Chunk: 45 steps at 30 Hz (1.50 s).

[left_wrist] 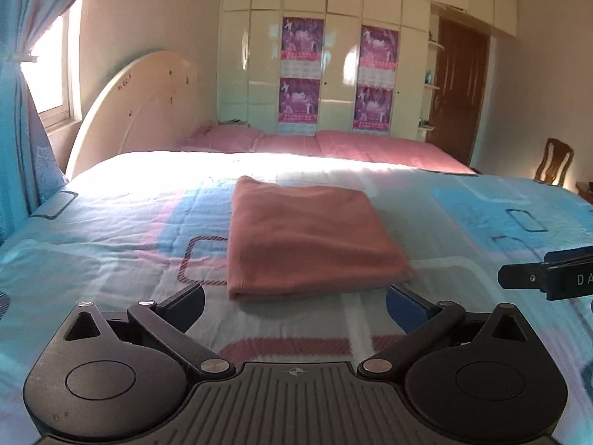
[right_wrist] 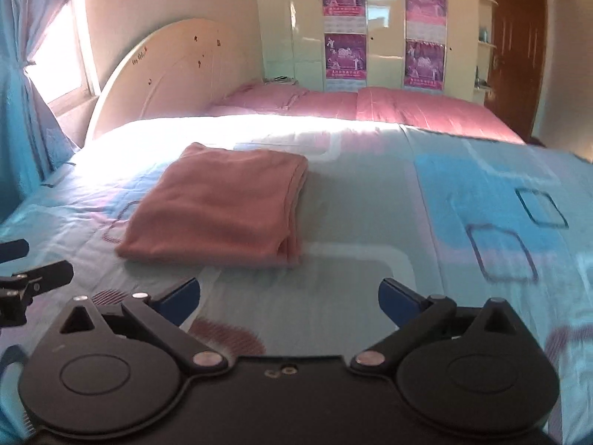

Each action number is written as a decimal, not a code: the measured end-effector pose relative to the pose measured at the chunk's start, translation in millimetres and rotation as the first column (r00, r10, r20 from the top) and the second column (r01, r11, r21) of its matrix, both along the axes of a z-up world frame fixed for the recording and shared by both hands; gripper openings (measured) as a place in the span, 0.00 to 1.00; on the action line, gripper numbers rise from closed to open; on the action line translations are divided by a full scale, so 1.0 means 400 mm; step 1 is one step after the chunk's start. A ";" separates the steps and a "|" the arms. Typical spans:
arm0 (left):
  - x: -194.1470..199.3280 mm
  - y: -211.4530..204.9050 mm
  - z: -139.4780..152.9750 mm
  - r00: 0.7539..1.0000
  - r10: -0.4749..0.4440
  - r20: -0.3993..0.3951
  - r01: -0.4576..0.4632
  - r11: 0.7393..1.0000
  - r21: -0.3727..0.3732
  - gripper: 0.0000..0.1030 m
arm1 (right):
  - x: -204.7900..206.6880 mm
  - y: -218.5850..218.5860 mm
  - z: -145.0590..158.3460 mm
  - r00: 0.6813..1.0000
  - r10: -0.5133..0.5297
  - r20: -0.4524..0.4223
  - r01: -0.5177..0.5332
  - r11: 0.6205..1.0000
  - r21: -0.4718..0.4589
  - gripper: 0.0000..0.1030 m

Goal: Fold small clothes

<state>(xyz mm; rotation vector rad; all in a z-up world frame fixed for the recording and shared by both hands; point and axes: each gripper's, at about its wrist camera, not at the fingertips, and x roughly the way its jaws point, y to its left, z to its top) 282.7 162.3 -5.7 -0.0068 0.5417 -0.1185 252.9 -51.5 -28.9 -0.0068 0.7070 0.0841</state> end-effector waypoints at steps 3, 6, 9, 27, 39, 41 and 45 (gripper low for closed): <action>-0.078 0.006 0.032 1.000 -0.003 0.007 0.003 1.000 -0.005 1.00 | -0.086 0.010 0.031 1.000 -0.020 0.019 0.020 1.000 -0.013 0.99; -0.144 0.006 0.064 1.000 -0.009 0.017 0.009 1.000 0.001 1.00 | -0.169 0.023 0.063 0.999 -0.026 0.048 0.026 1.000 -0.002 0.99; -0.203 0.010 0.096 0.999 -0.017 0.032 0.017 1.000 -0.008 1.00 | -0.241 0.039 0.095 0.996 -0.031 0.080 0.031 1.000 0.002 0.99; -0.391 -0.027 0.183 0.991 -0.065 0.113 0.067 0.998 -0.008 1.00 | -0.424 0.064 0.175 0.985 -0.066 0.162 0.071 0.997 -0.024 0.99; -0.413 -0.036 0.205 0.988 -0.084 0.133 0.084 0.996 0.010 1.00 | -0.442 0.061 0.179 0.980 -0.084 0.183 0.087 0.996 -0.004 0.99; -0.415 -0.037 0.205 0.988 -0.080 0.133 0.079 0.997 0.008 1.00 | -0.443 0.063 0.178 0.980 -0.083 0.182 0.086 0.996 -0.006 0.99; -0.414 -0.036 0.204 0.989 -0.069 0.130 0.070 0.998 -0.005 1.00 | -0.445 0.064 0.177 0.981 -0.076 0.180 0.080 0.997 -0.013 0.99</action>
